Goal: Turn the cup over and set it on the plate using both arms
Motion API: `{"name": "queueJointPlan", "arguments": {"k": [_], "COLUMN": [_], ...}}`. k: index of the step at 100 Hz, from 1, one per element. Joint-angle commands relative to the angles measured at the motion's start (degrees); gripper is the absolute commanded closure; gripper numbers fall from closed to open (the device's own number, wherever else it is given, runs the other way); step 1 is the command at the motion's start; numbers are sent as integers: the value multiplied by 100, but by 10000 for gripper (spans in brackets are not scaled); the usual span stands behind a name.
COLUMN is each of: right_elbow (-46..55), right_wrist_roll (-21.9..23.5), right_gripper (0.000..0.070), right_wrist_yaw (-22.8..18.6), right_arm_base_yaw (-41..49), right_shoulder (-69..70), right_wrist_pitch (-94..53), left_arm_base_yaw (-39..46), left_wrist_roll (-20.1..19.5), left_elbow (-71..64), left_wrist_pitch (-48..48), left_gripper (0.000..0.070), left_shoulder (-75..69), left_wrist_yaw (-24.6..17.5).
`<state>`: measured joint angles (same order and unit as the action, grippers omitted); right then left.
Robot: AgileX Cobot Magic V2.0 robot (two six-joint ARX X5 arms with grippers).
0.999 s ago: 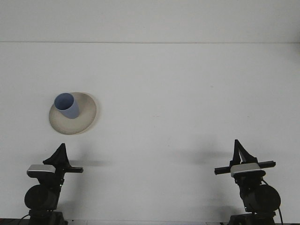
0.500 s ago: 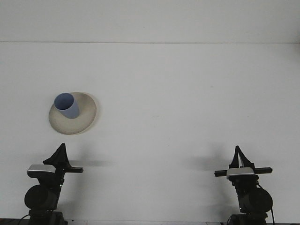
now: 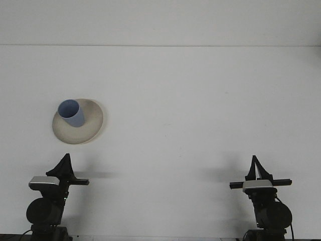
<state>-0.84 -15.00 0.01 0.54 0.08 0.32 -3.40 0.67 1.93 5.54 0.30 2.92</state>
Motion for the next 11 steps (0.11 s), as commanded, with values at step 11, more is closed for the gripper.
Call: {"name": "queueJointPlan", "arguments": {"k": [11], "right_elbow": [11], "right_wrist_roll": [-24], "right_gripper": [700], "right_wrist_yaw": [-2], "right_arm_base_yaw": [4], "right_shoulder": [-2], "right_wrist_pitch": [70], "left_arm_base_yaw": [0], "left_wrist_roll": [0], "left_elbow": [-114], "left_wrist_pitch": [55], "left_gripper": [687], "left_shoulder": [-11], "left_wrist_yaw": [28]}}
